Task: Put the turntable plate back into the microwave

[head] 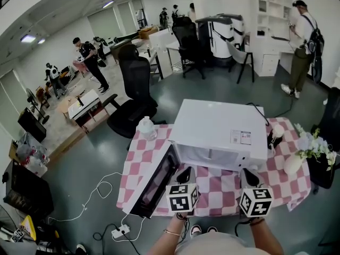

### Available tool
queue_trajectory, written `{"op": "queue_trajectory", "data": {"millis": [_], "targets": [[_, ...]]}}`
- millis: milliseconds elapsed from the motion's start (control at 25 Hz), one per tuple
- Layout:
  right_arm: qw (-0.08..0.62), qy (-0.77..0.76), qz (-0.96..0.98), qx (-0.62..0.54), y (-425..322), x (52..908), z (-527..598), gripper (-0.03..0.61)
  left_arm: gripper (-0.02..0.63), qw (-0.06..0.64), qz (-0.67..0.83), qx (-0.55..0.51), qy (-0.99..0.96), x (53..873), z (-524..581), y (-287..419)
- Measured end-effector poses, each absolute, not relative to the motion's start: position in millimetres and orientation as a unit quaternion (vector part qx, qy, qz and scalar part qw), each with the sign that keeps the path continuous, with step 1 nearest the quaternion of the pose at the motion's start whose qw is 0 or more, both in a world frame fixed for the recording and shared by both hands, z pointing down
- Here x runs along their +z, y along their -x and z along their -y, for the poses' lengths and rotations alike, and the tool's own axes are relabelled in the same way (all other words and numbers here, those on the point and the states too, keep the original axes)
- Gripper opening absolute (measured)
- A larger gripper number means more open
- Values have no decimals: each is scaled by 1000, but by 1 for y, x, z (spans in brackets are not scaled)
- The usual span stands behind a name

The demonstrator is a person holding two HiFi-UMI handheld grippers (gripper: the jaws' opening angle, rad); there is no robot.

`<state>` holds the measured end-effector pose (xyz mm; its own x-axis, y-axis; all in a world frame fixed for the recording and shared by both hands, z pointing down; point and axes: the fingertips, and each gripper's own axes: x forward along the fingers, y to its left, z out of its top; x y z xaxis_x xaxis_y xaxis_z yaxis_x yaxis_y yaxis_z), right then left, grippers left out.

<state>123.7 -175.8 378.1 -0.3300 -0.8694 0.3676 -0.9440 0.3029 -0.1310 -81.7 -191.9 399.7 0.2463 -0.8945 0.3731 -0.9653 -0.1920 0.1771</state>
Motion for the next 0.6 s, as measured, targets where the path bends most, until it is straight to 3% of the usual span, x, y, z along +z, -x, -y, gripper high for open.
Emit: {"op": "queue_trajectory", "data": {"millis": [600], "targets": [[108, -559, 806, 162, -123, 372, 187, 8, -2, 200, 604, 91, -766, 401, 197, 73]]}}
